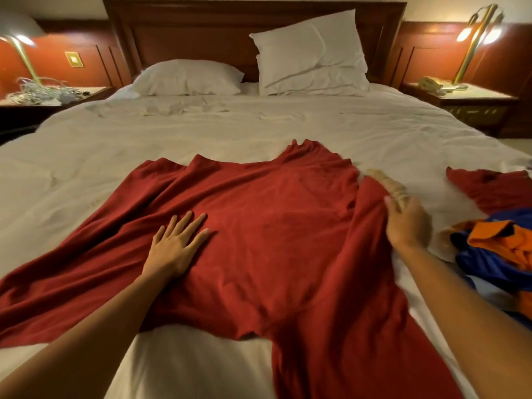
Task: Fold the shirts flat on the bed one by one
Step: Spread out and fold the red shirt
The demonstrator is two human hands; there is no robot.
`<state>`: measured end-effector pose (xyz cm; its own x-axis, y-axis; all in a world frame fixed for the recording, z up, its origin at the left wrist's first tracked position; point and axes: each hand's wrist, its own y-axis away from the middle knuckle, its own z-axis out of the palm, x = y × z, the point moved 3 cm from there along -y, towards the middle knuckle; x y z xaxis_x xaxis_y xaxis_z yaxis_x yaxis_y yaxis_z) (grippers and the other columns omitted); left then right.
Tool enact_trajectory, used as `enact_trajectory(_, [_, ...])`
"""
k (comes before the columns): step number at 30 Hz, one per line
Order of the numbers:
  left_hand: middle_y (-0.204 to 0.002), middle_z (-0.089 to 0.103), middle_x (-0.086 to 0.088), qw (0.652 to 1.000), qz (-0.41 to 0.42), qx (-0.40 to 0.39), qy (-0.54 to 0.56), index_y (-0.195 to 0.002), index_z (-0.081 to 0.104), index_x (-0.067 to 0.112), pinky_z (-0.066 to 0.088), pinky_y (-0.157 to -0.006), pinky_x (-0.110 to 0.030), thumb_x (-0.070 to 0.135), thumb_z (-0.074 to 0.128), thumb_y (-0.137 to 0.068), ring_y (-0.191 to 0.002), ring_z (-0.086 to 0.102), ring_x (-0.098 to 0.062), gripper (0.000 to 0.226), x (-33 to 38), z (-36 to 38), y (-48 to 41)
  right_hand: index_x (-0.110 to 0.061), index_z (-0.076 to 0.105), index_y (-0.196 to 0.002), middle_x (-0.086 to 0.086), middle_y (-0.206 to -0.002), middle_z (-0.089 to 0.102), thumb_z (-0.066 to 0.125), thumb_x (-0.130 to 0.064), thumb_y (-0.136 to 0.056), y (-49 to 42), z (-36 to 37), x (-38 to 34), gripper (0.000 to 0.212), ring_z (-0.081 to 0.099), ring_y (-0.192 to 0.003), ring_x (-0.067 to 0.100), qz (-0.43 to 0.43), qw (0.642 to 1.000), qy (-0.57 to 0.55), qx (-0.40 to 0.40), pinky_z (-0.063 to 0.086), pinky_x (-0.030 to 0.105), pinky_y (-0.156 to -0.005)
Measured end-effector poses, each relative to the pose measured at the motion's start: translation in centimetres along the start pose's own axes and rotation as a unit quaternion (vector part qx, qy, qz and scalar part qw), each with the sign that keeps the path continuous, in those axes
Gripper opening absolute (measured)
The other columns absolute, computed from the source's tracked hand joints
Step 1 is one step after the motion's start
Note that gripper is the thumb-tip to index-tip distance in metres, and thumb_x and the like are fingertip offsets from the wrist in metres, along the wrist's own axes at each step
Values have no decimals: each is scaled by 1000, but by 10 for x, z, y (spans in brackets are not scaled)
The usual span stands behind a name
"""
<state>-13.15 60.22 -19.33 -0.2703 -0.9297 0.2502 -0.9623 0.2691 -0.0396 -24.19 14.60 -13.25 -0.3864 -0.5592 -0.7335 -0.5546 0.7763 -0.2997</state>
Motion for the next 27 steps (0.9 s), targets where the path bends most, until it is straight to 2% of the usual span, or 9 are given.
enact_trajectory(1, [-167, 4, 11, 1000, -2, 1, 5, -154, 5, 52, 2, -124, -41, 75, 4, -82, -154, -2, -18, 75, -1, 0, -2, 0, 55, -115, 31, -114, 62, 57, -34, -98, 0, -11, 17, 38, 58, -103, 46, 69, 997, -32, 10, 41, 44, -77])
enact_trajectory(3, [-167, 5, 10, 1000, -7, 2, 6, -154, 7, 51, 3, -124, -41, 71, 12, -90, -154, 0, -18, 67, -1, 1, -3, 0, 47, -129, 29, -127, 56, 60, -21, -95, 13, -29, 37, 42, 55, -114, 44, 134, 988, -72, -1, 43, 47, -89])
enact_trajectory(7, [-167, 7, 7, 1000, -17, 2, 7, -156, 11, 45, 3, -124, -41, 55, 23, -103, -154, 1, -19, 56, 2, -2, 6, -13, 23, -152, 23, -149, 39, 66, -29, -91, 64, -52, 31, 76, 45, -128, 45, 99, 991, -67, -55, 38, 48, -102])
enact_trajectory(12, [-168, 5, 5, 999, -17, -25, -23, -158, 11, 41, 5, -123, -43, 47, 24, -106, -154, 2, -22, 54, 7, -4, 33, -31, 12, -155, 14, -144, 51, 73, -43, -85, 110, -50, 12, 95, 53, -126, 35, 29, 978, -56, -199, 42, 41, -100])
enact_trajectory(17, [-168, -3, 3, 993, 11, -62, -102, -158, 6, 41, 7, -123, -45, 43, 24, -107, -154, -1, -27, 54, 9, -6, 61, -38, 31, -145, 1, -135, 50, 79, -37, -82, 137, -53, 10, 79, 53, -106, 10, 77, 911, -156, -374, 44, 27, -90])
enact_trajectory(21, [-168, -4, 6, 989, 26, -81, -122, -157, 7, 44, 7, -123, -46, 43, 22, -107, -154, -2, -27, 52, 6, -10, 75, -39, 53, -131, -2, -133, 51, 77, -25, -86, 133, -88, 13, 53, 51, -119, 16, 23, 935, -154, -320, 47, 34, -96])
enact_trajectory(23, [-167, -6, 6, 987, 36, -83, -136, -156, 5, 46, 8, -123, -47, 42, 23, -107, -154, -2, -28, 52, 3, -11, 81, -41, 59, -125, -2, -134, 54, 74, -20, -89, 138, -108, 22, 44, 56, -121, 20, 26, 926, -166, -337, 51, 41, -99])
enact_trajectory(26, [-167, -7, 7, 986, 46, -84, -138, -155, 4, 48, 8, -123, -47, 43, 24, -107, -154, -2, -29, 52, 2, -14, 89, -45, 62, -119, -3, -136, 55, 71, -22, -91, 161, -133, 36, 37, 59, -109, 5, 29, 913, -161, -374, 57, 26, -84])
enact_trajectory(27, [-167, -7, 8, 986, 50, -83, -139, -155, 4, 48, 8, -123, -47, 44, 24, -107, -154, -2, -29, 52, 3, -15, 91, -46, 61, -119, -5, -137, 55, 71, -27, -90, 168, -140, 39, 36, 57, -113, 3, 16, 920, -147, -363, 55, 25, -86])
